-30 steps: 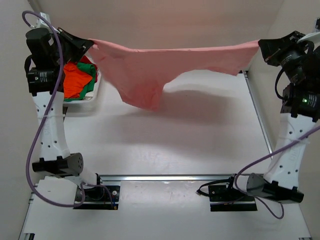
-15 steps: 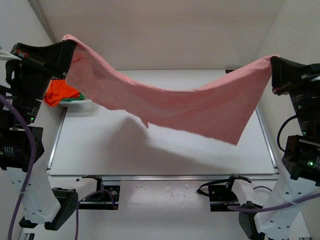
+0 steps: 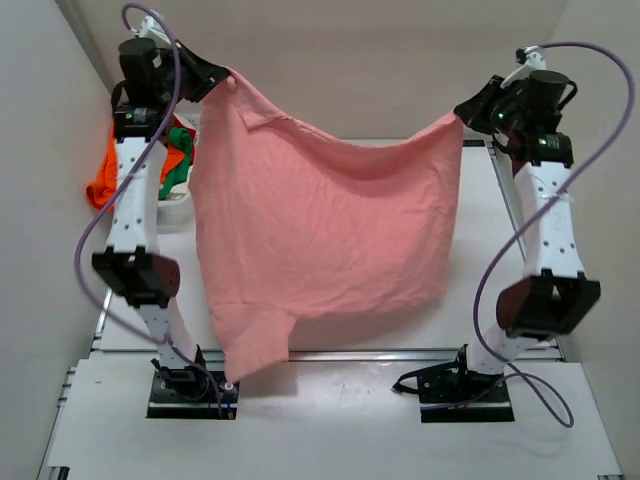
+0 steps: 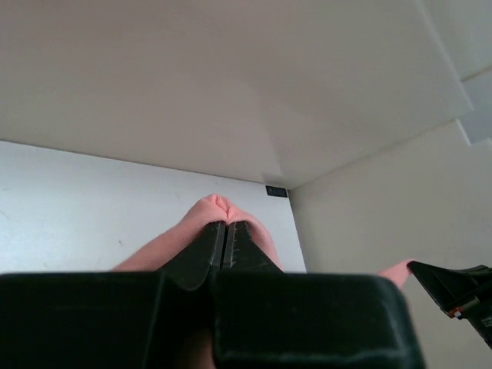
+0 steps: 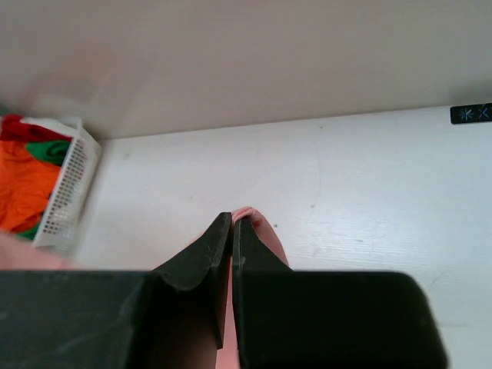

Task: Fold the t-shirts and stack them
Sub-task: Flatten out the tshirt

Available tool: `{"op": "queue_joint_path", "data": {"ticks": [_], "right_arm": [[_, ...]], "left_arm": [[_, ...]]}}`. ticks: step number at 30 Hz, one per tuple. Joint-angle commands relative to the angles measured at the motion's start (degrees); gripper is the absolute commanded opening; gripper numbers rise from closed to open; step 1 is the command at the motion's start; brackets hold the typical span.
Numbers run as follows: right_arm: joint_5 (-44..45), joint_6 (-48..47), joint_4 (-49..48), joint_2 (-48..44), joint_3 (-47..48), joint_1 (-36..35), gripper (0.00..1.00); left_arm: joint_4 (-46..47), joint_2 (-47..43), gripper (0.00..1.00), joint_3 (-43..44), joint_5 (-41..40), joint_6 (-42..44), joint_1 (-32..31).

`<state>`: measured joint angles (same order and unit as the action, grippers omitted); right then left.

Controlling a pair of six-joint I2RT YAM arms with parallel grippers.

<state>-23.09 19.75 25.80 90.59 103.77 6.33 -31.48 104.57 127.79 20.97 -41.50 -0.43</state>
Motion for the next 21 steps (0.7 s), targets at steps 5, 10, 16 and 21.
{"op": "queue_joint_path", "data": {"ticks": [5,10,16,21], "right_arm": [[-1.4,-1.9,1.3,14.7,33.1,-1.0,0.00],[-5.7,3.0,-5.8,9.4,23.4,3.4,0.00],[-4.2,1.7,-5.5,-0.7,3.1,3.6,0.00],[-5.7,3.8,-6.5,-13.7,-23.0,4.5,0.00]], "left_arm": [[16.6,6.8,0.00,15.0,11.0,-10.8,7.1],[15.0,-1.2,0.00,9.5,11.6,-9.1,9.1],[13.0,-20.4,0.00,-20.2,8.7,-2.7,3.6],[16.9,-40.8,0.00,-58.4,7.0,-5.2,-2.4]]}}
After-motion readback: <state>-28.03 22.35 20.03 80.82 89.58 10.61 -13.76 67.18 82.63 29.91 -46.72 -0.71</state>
